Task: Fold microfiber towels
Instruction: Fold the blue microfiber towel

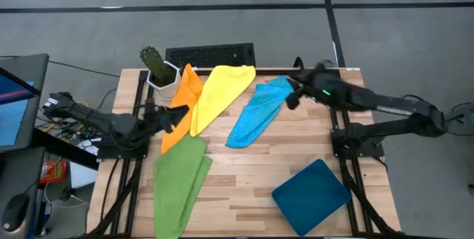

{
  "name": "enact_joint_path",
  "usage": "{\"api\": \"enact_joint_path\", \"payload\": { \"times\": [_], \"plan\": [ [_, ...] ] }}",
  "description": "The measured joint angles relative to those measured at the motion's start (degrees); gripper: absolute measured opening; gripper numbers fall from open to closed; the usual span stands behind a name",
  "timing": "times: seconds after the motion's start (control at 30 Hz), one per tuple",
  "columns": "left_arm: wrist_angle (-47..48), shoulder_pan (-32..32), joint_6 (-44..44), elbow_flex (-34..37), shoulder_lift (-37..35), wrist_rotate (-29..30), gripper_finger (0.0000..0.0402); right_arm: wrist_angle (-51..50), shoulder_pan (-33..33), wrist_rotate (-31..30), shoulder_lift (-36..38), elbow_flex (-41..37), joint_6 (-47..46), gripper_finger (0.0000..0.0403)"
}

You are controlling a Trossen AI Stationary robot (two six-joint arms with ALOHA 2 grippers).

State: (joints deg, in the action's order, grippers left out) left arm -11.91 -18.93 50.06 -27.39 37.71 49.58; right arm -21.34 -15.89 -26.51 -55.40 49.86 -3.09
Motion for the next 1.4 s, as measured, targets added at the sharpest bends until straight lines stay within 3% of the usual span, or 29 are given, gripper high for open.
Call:
{"api": "enact_joint_path", "payload": {
  "times": [0.2,0.33,0.53,0.67,0.9,1.07,1.4],
  "plan": [
    [4.0,3.7,3.2,-2.0,3.4,-6.1,0.0231,-0.7,-15.0,24.9,-17.5,7.1,11.9,0.0105],
    [4.0,4.3,2.9,-2.0,3.5,-6.3,0.0231,-0.2,-20.7,31.1,-27.2,11.3,20.2,0.0142],
    [4.0,4.3,2.5,-2.0,3.5,-6.3,0.0231,-1.7,-23.3,32.6,-37.9,18.5,25.7,0.0206],
    [4.1,4.3,2.5,-2.0,3.5,-6.3,0.0231,-6.1,-23.1,33.4,-44.3,24.9,26.2,0.0227],
    [5.3,4.3,2.3,-2.0,3.6,-6.3,0.0231,-15.6,-22.7,35.3,-54.6,34.0,27.1,0.0226],
    [6.1,4.3,2.2,-2.0,3.6,-6.3,0.0231,-19.8,-22.5,36.9,-58.6,36.0,27.1,0.0224],
    [6.9,4.3,2.0,-2.0,3.6,-6.3,0.0231,-19.8,-21.3,30.0,-59.3,36.4,25.6,0.0223]
  ]
}}
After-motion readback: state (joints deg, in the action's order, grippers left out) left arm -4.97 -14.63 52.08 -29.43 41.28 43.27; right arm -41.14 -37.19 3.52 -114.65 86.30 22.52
